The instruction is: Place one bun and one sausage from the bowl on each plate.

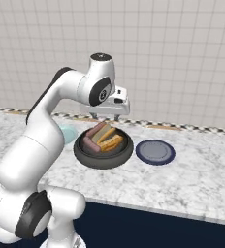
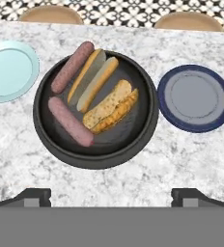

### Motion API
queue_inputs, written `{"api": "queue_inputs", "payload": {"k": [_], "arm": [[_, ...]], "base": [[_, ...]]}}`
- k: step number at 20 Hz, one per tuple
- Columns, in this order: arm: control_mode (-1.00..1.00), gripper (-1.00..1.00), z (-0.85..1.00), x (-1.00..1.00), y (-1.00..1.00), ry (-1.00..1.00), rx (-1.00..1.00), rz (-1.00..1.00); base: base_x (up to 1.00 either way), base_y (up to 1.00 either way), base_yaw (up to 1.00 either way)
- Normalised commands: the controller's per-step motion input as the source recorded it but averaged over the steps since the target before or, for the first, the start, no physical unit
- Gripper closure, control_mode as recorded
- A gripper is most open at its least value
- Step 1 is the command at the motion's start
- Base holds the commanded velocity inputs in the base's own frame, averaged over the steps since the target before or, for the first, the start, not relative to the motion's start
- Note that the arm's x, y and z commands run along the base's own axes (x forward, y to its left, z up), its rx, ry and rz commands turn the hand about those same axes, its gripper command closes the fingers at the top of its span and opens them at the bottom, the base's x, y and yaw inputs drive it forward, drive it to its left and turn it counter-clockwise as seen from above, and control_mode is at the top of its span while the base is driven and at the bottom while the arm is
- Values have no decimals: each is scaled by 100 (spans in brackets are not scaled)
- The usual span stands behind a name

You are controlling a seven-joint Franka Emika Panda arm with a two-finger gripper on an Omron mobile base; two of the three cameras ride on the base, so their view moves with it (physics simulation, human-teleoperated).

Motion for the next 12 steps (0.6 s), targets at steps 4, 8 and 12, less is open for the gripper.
{"api": "queue_inputs", "payload": {"k": [4,8,12], "arm": [[100,-100,0,0,0,0,0,0],[100,-100,0,0,0,0,0,0],[-100,-100,0,24,5,0,0,7]], "base": [[18,-46,0],[46,-15,4],[12,0,2]]}}
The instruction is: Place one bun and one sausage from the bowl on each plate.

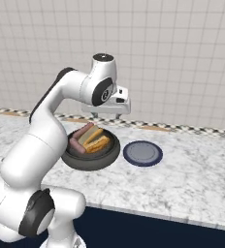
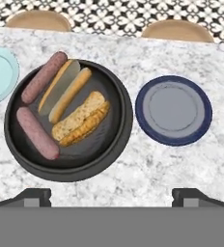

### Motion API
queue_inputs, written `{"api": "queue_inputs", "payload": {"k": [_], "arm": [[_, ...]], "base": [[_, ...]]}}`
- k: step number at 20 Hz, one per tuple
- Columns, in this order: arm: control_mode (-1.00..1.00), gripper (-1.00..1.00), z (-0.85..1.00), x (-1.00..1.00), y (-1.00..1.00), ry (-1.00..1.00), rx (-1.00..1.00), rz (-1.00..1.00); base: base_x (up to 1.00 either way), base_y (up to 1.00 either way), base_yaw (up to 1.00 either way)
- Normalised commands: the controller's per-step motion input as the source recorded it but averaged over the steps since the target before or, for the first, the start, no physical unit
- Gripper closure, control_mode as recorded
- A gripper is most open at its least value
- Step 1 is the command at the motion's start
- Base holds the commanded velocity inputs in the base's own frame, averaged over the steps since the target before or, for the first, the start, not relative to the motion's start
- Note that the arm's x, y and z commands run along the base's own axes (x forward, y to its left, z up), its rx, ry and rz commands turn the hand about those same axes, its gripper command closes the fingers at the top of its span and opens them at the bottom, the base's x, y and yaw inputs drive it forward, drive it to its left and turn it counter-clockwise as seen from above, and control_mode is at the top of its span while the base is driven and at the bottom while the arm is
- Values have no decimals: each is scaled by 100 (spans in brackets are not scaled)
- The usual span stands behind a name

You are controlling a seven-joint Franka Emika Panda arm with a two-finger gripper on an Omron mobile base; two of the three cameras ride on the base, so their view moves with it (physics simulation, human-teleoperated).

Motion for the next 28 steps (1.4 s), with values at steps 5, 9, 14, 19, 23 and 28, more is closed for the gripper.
{"api": "queue_inputs", "payload": {"k": [5,9,14,19,23,28], "arm": [[-100,-100,1,0,68,0,-2,16],[-100,-100,-22,3,100,3,-6,20],[-100,-100,-64,32,80,1,-4,18],[-100,-100,-85,16,58,2,-5,18],[-100,-100,-92,0,16,0,-2,12],[-100,-100,-73,4,0,-4,-7,3]], "base": [[0,0,0],[0,0,0],[0,0,0],[0,0,0],[0,0,0],[0,0,0]]}}
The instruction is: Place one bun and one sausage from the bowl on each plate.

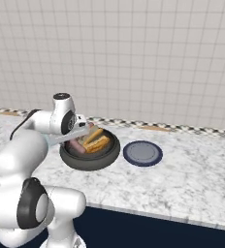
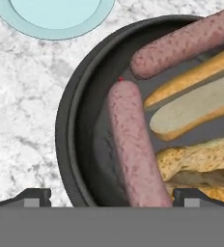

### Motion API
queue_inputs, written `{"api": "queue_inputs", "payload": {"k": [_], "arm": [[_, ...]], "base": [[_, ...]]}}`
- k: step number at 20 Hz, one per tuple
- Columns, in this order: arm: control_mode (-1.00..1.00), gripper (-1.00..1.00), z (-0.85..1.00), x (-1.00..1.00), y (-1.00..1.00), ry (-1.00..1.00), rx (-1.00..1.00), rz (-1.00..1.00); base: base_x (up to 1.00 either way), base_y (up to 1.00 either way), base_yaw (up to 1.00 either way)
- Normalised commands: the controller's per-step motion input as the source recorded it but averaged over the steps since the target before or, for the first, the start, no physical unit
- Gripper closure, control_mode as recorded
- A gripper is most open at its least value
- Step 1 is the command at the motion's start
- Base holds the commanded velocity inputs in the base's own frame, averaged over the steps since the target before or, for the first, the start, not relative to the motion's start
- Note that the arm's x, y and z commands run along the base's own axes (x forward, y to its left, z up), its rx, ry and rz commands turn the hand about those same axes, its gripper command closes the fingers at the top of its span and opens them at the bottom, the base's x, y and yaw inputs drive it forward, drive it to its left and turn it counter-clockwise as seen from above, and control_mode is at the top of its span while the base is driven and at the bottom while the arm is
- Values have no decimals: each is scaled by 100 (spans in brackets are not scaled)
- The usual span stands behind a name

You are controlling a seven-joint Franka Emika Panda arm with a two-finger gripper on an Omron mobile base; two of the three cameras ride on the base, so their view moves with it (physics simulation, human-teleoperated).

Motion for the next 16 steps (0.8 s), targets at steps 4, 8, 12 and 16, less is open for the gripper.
{"api": "queue_inputs", "payload": {"k": [4,8,12,16], "arm": [[-100,-100,-43,33,0,-1,-3,1],[-100,-100,-26,53,-10,0,0,0],[-100,-100,-23,38,-15,0,0,0],[-100,100,-48,-14,0,0,0,0]], "base": [[0,0,0],[0,0,0],[0,0,0],[0,0,0]]}}
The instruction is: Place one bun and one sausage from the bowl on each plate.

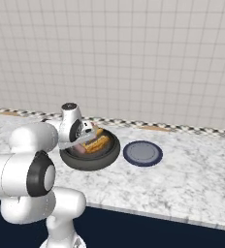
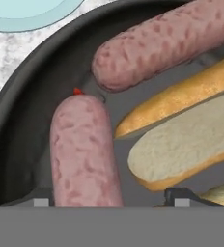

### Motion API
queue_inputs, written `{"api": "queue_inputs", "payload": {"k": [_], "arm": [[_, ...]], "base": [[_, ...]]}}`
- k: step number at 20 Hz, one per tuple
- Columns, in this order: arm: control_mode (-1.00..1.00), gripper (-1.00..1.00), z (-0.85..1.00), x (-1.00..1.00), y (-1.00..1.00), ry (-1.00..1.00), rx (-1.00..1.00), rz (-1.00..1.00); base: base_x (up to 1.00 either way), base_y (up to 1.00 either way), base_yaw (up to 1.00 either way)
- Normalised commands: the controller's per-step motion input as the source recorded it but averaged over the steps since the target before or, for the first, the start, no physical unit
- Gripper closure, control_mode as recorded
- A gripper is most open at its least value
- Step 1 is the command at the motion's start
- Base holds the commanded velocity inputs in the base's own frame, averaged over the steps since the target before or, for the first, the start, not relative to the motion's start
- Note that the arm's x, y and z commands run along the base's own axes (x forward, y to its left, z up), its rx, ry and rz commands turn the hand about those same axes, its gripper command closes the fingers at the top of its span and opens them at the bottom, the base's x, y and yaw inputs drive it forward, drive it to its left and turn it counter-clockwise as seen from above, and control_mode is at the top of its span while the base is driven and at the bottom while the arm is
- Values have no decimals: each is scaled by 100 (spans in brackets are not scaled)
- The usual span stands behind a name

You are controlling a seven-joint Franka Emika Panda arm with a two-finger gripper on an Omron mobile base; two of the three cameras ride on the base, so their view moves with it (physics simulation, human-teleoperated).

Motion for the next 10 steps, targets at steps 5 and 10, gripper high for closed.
{"api": "queue_inputs", "payload": {"k": [5,10], "arm": [[-100,100,13,-44,10,-15,0,0],[-100,100,97,-19,79,-13,0,-2]], "base": [[0,0,0],[0,0,0]]}}
